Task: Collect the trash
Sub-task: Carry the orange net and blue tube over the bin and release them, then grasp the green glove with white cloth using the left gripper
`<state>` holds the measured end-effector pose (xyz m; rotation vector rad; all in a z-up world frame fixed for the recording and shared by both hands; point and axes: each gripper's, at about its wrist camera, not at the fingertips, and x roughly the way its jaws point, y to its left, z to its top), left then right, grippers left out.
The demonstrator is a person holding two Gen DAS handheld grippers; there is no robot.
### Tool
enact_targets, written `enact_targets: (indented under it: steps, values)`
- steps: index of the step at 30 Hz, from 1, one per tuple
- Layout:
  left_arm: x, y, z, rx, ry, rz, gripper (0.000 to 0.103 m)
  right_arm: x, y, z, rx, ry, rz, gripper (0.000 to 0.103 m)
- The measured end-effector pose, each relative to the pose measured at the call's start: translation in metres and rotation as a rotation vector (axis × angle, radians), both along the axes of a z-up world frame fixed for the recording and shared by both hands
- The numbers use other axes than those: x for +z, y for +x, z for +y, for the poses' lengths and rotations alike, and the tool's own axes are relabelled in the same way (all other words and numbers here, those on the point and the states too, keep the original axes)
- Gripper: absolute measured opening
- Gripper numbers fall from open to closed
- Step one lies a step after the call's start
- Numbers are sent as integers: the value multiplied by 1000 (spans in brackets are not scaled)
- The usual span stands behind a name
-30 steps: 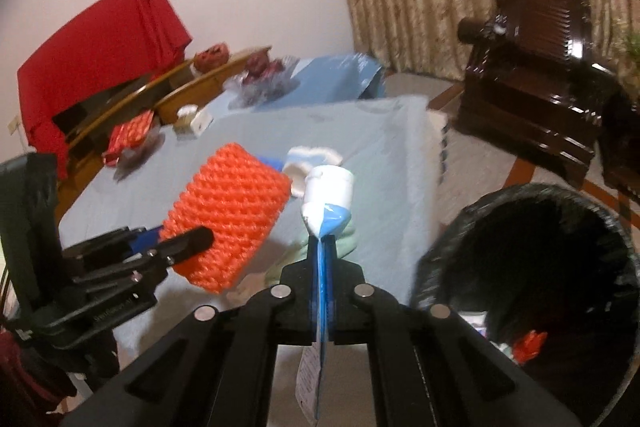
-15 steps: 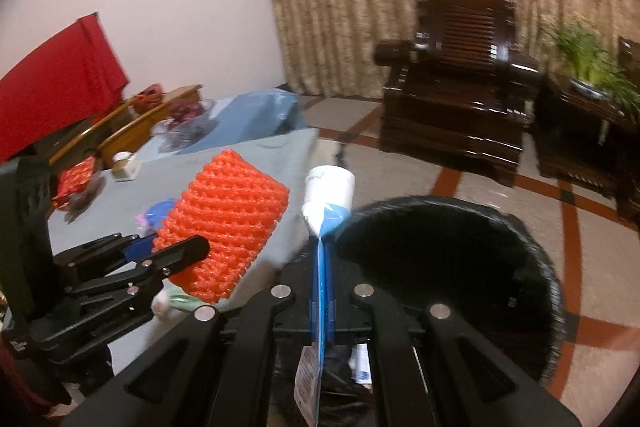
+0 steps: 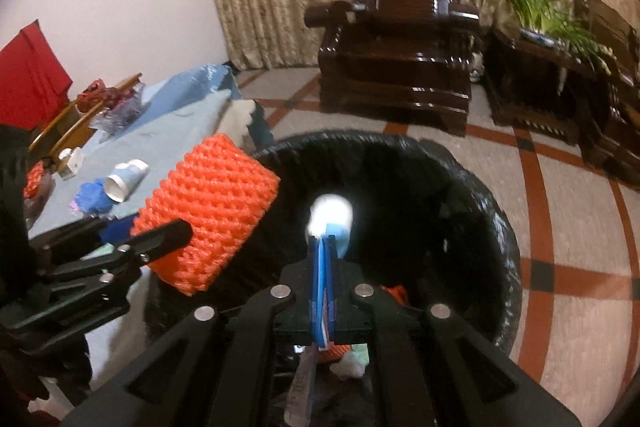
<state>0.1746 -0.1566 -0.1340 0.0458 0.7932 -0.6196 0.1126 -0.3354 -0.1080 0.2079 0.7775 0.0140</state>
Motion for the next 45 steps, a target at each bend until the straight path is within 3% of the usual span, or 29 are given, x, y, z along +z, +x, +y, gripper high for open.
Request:
enact_targets:
  steps: [2,6,8,11,13,21,29,35,45]
  values:
    - [0,1,4,8,-3,1,62,-3,-2,-3,-12,1,8,26]
    - [2,1,18,34,1,-8,72,-2,-8,-9,-39,6,-1,50]
    - [8,0,29,52,3,-29,76,3,-12,-8,-52,5,-25,77]
    - [21,-7,46,80,12,-78,83,13,-18,-3,-55,0,-76,92]
    - [29,-11,61,105,15,-107,86,22,-21,5,-53,0,-112,96]
    - [48,-26,141,256,13,-153,89,46,-16,60,40,25,-204,97]
    - [40,-37,208,380,57,-171,89,39,-8,114,119,38,-223,97]
    - [19,-41,228,418,76,-148,89,19,-2,144,147,-4,-199,97]
    - [-26,-30,220,407,116,-83,83,1,1,152,158,-29,-186,97]
